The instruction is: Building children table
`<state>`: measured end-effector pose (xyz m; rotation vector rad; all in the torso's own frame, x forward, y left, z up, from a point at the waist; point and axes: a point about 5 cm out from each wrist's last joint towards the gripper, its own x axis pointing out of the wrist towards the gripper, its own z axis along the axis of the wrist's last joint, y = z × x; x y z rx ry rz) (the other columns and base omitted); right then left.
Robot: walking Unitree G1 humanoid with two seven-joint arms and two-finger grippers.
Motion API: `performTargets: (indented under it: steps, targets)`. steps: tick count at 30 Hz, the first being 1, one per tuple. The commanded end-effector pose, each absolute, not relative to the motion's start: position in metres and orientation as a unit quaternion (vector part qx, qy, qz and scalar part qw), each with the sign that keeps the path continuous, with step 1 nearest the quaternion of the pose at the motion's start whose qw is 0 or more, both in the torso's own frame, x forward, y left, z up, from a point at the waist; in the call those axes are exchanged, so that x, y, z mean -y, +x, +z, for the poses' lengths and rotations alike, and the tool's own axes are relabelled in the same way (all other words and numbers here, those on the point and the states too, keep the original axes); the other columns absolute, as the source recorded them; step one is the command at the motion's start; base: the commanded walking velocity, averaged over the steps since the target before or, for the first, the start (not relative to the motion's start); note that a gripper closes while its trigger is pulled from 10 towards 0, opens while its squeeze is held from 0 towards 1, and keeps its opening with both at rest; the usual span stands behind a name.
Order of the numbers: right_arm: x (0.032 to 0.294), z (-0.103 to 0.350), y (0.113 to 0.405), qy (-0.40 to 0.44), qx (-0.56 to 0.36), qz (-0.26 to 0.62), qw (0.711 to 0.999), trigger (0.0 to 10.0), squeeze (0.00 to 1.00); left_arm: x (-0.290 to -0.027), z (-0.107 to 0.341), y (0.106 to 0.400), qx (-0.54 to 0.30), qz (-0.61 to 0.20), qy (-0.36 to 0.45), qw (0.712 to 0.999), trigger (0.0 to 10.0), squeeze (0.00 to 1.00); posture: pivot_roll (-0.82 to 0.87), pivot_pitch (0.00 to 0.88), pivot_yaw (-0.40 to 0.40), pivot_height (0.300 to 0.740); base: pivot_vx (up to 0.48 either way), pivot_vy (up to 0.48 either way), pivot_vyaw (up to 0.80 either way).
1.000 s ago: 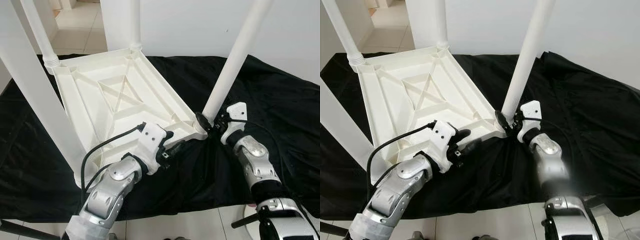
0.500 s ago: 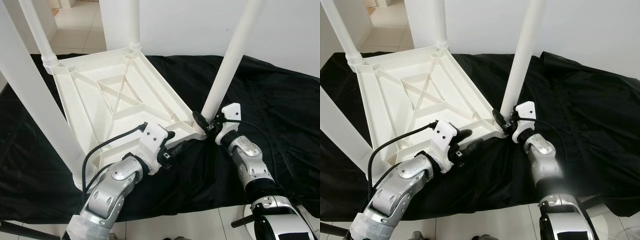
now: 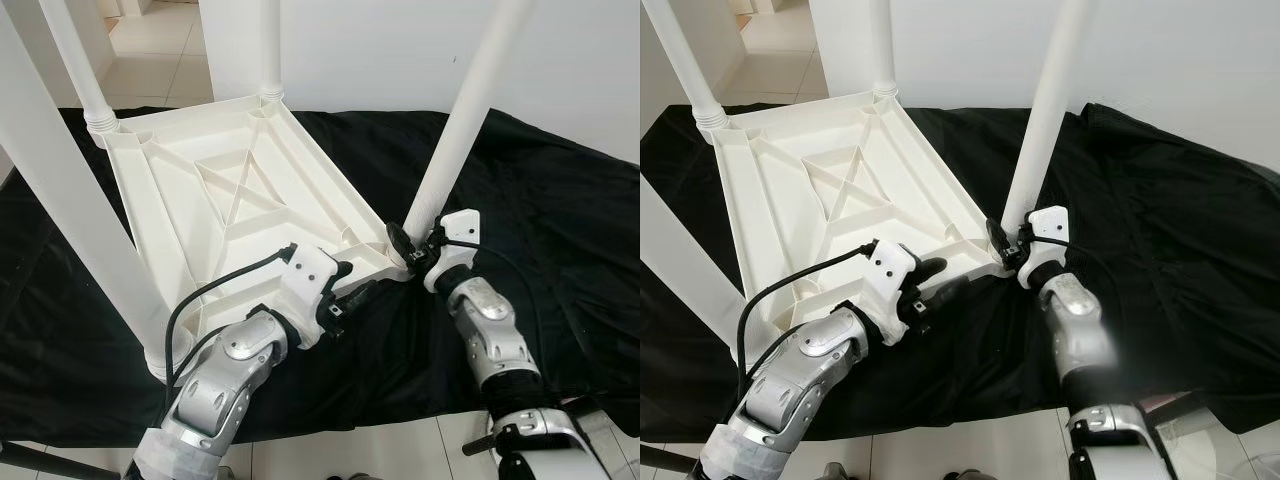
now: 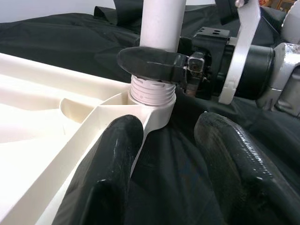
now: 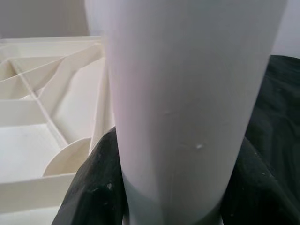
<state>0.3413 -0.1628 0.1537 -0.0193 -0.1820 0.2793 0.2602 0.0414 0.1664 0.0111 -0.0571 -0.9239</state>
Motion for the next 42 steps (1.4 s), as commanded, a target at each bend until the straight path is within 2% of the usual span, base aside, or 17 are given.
performTargets:
  steps: [1, 4, 8, 17, 25, 26, 28, 35, 36, 42]
  targets:
    - [0.164, 0.150, 0.339, 0.012, 0.077, 0.090, 0.993, 10.0, 0.00, -0.037, 0.165, 0.258, 0.028, -0.471, 0.007, 0.882, 10.0, 0.00, -0.05, 0.092, -0.051, 0.740, 0.000, 0.000, 0.00]
    - [0.162, 0.151, 0.338, 0.023, 0.077, 0.076, 0.994, 10.0, 0.00, -0.037, 0.165, 0.258, 0.028, -0.472, 0.008, 0.881, 10.0, 0.00, -0.05, 0.092, -0.051, 0.740, 0.000, 0.000, 0.00]
    - [0.154, 0.145, 0.329, 0.073, 0.057, -0.072, 0.993, 10.0, 0.00, -0.038, 0.165, 0.259, 0.029, -0.473, 0.011, 0.881, 10.0, 0.00, -0.05, 0.079, -0.051, 0.740, 0.000, 0.000, 0.00]
    - [0.125, 0.137, 0.317, 0.104, 0.025, -0.101, 0.989, 10.0, 0.00, -0.038, 0.166, 0.259, 0.031, -0.473, 0.012, 0.880, 10.0, 0.00, -0.04, 0.066, -0.054, 0.740, 0.000, 0.000, 0.00]
    - [0.133, 0.142, 0.318, 0.083, 0.029, -0.101, 0.991, 10.0, 0.00, -0.037, 0.166, 0.259, 0.033, -0.473, 0.012, 0.880, 10.0, 0.00, -0.05, 0.061, -0.058, 0.740, 0.000, 0.000, 0.00]
    - [0.134, 0.143, 0.319, 0.081, 0.031, -0.089, 0.992, 10.0, 1.00, -0.037, 0.166, 0.259, 0.034, -0.473, 0.011, 0.880, 10.0, 0.00, -0.05, 0.061, -0.058, 0.740, 0.000, 0.000, 0.00]
    - [0.139, 0.149, 0.321, 0.074, 0.045, -0.042, 0.995, 10.0, 1.00, -0.036, 0.166, 0.259, 0.036, -0.471, 0.010, 0.881, 10.0, 0.00, -0.04, 0.060, -0.061, 0.740, 0.000, 0.000, 0.00]
    - [0.150, 0.157, 0.325, 0.050, 0.060, 0.010, 0.997, 10.0, 1.00, -0.035, 0.166, 0.259, 0.036, -0.471, 0.009, 0.881, 10.0, 0.00, -0.05, 0.062, -0.063, 0.740, 0.000, 0.000, 0.00]
    - [0.154, 0.158, 0.326, 0.038, 0.062, 0.036, 0.997, 10.0, 0.00, -0.035, 0.166, 0.259, 0.036, -0.472, 0.008, 0.881, 10.0, 0.00, -0.05, 0.062, -0.063, 0.740, 0.000, 0.000, 0.00]
    - [0.159, 0.160, 0.329, 0.011, 0.061, 0.090, 0.994, 10.0, 0.00, -0.034, 0.167, 0.259, 0.037, -0.472, 0.007, 0.881, 10.0, 0.00, -0.05, 0.066, -0.059, 0.740, 0.000, 0.000, 0.00]
